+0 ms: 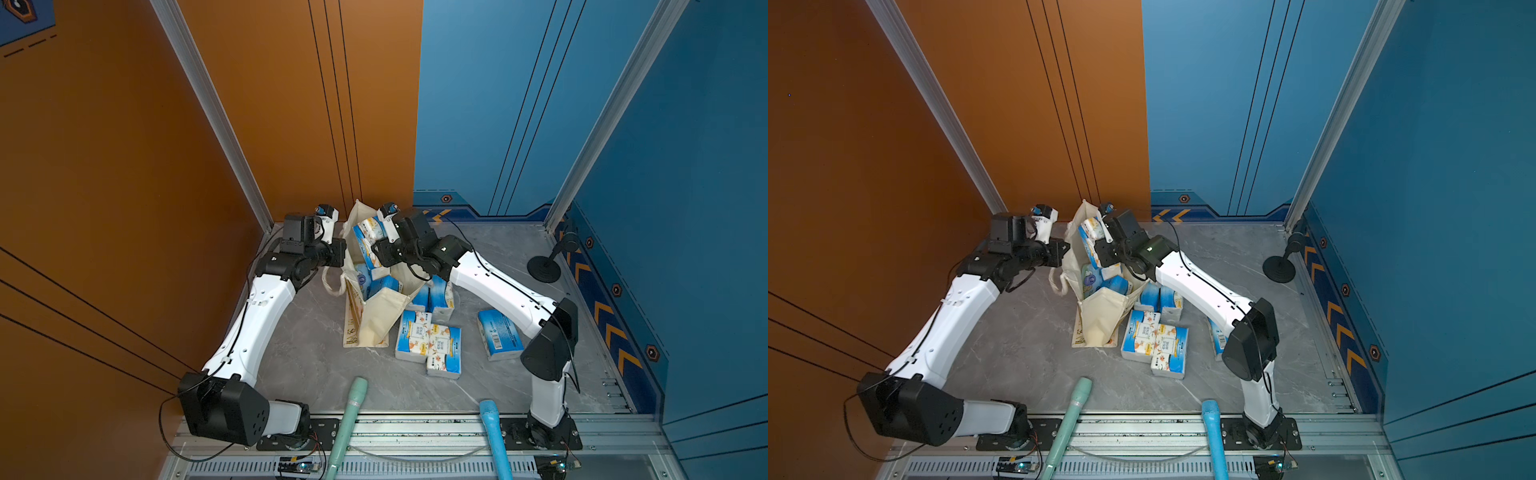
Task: Put tissues into the canvas bag
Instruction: Place the pack of facial tissues in the canvas bag.
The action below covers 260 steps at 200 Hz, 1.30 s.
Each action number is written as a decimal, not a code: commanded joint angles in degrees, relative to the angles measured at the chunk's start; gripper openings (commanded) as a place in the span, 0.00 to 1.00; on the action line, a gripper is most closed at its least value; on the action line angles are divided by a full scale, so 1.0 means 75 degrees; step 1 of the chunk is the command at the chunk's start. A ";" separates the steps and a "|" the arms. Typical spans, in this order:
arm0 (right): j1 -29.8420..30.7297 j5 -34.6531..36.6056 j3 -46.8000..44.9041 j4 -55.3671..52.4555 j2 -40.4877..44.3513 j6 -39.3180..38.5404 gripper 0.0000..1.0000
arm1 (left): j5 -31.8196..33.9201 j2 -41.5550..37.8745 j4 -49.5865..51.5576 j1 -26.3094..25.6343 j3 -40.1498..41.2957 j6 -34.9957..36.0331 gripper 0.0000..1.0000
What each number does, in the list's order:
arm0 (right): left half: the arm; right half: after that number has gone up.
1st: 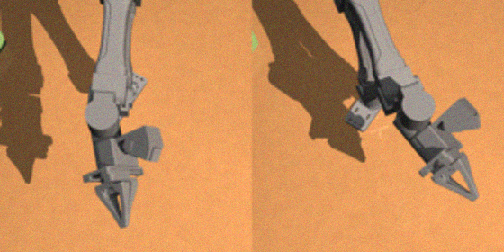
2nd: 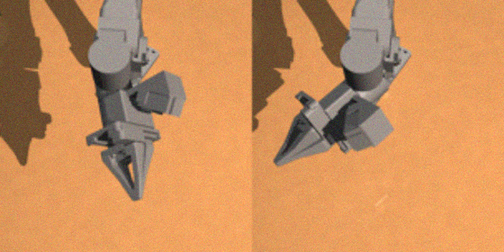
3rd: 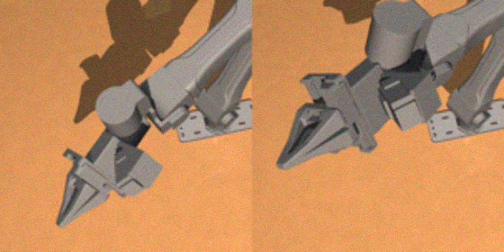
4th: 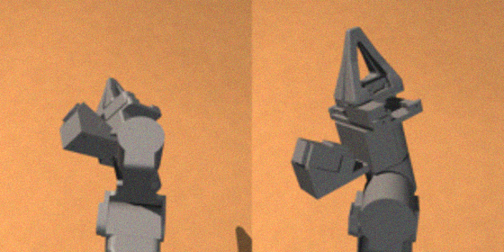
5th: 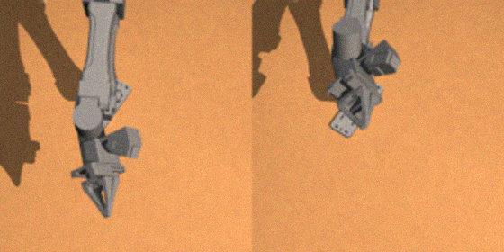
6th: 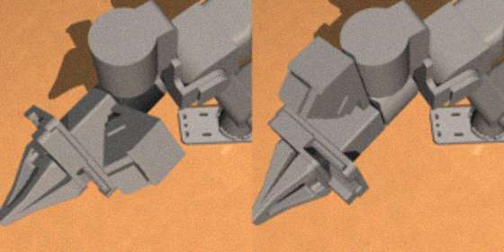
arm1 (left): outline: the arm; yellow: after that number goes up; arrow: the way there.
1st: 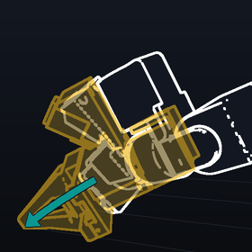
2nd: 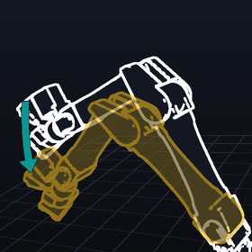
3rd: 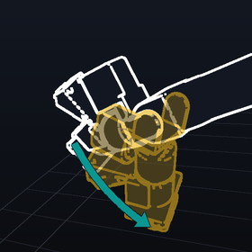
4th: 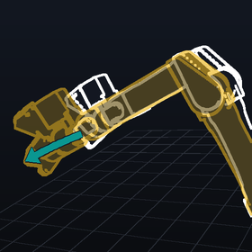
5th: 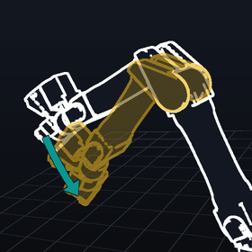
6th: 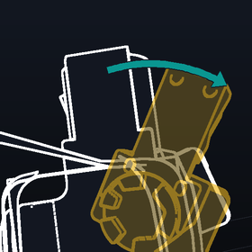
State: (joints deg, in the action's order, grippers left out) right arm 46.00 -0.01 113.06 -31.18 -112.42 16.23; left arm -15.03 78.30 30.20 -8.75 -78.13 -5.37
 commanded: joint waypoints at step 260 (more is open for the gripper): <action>-0.0266 -0.1424 0.3684 -0.2061 -0.2454 0.0579 0.70 | 0.0023 -0.0104 0.0251 -0.0029 -0.0130 0.0217 0.00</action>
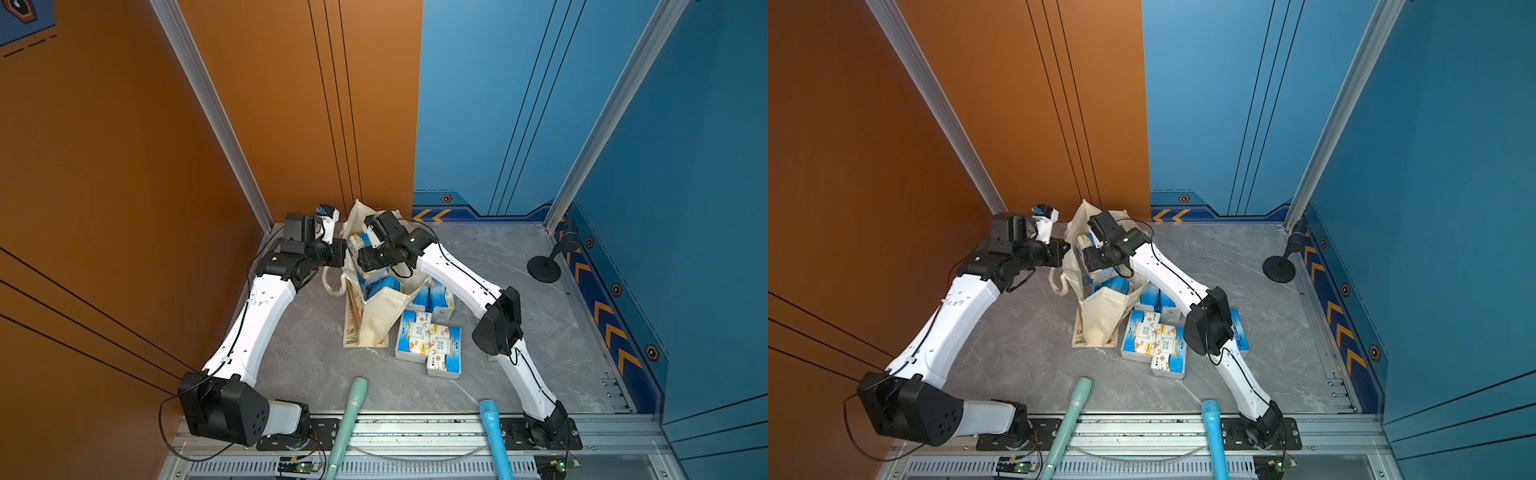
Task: Put tissues into the canvas bag
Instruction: Place the pack of facial tissues in the canvas bag, then pick up the pack of facial tissues from the center of the board.
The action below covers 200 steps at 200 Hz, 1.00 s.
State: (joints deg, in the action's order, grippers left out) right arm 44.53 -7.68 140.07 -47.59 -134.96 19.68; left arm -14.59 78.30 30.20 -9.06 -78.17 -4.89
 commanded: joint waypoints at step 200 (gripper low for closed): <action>-0.2232 0.2926 -0.8935 -0.1183 0.8951 0.0329 0.73 | 0.0175 -0.0089 0.0884 0.0119 -0.0211 0.0076 0.00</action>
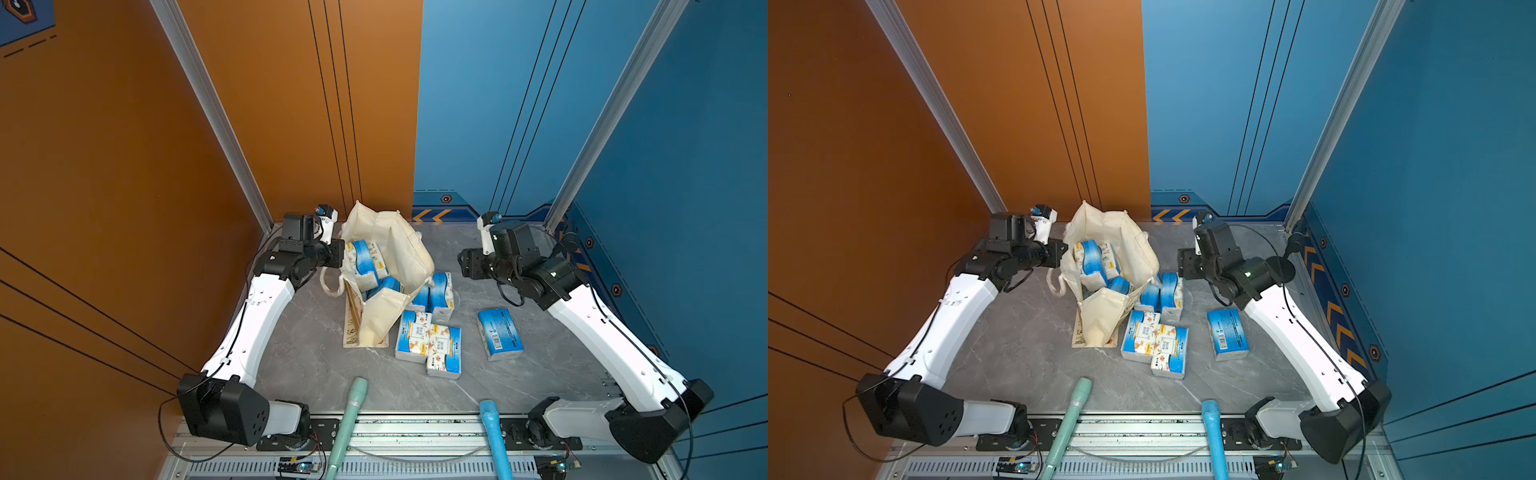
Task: Put tissues into the canvas bag
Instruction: Pick up the pack of facial tissues from the center of the board.
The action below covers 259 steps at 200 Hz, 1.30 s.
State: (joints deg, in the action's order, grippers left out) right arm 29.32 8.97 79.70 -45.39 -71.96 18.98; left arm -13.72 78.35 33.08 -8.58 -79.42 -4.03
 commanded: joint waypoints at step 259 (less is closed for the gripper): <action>-0.3168 -0.2185 -0.5815 0.1415 0.1083 0.1969 0.80 | -0.0047 -0.0014 0.0488 0.0043 0.0086 -0.0038 0.00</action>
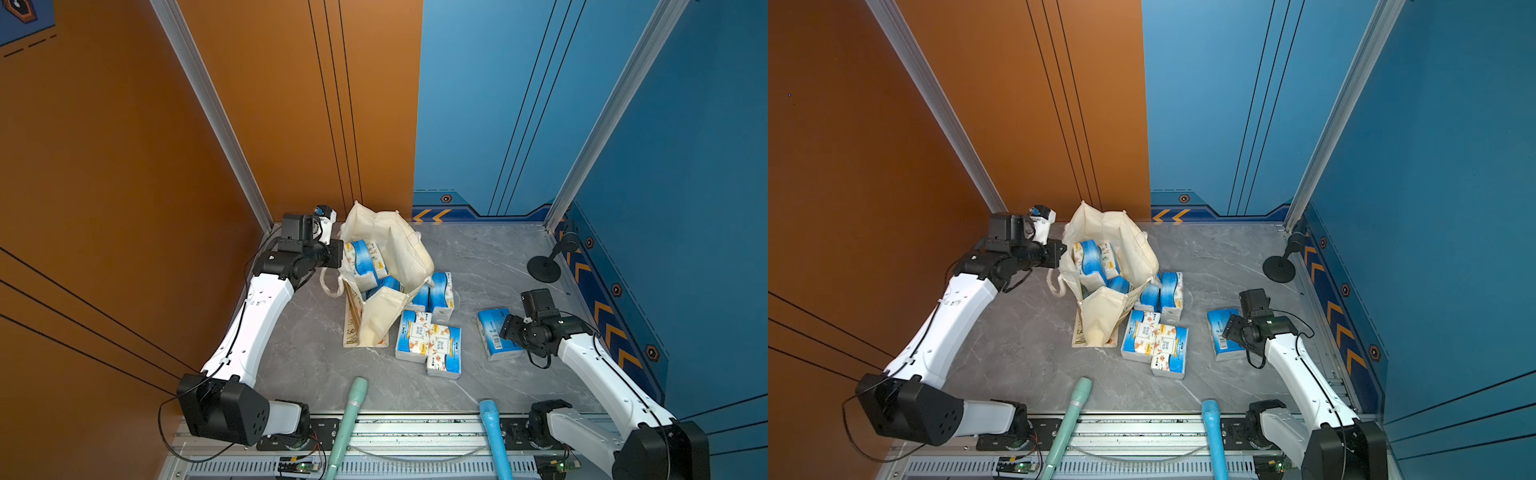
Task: Put tissues into the canvas bag
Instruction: Pick up the pack of facial tissues from the center of the board.
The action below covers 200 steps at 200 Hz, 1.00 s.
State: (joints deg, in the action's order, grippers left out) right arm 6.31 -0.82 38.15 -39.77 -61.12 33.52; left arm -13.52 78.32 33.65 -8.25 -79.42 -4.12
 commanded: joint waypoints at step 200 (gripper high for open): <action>-0.0724 -0.3132 -0.0626 0.2218 -0.1024 0.0364 0.86 | -0.0048 -0.0078 0.0412 0.0034 0.0101 -0.0020 0.00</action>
State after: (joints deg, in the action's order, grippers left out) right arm 1.10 -20.36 34.63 -24.75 -66.32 37.32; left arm -13.50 78.32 33.67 -8.25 -79.42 -4.12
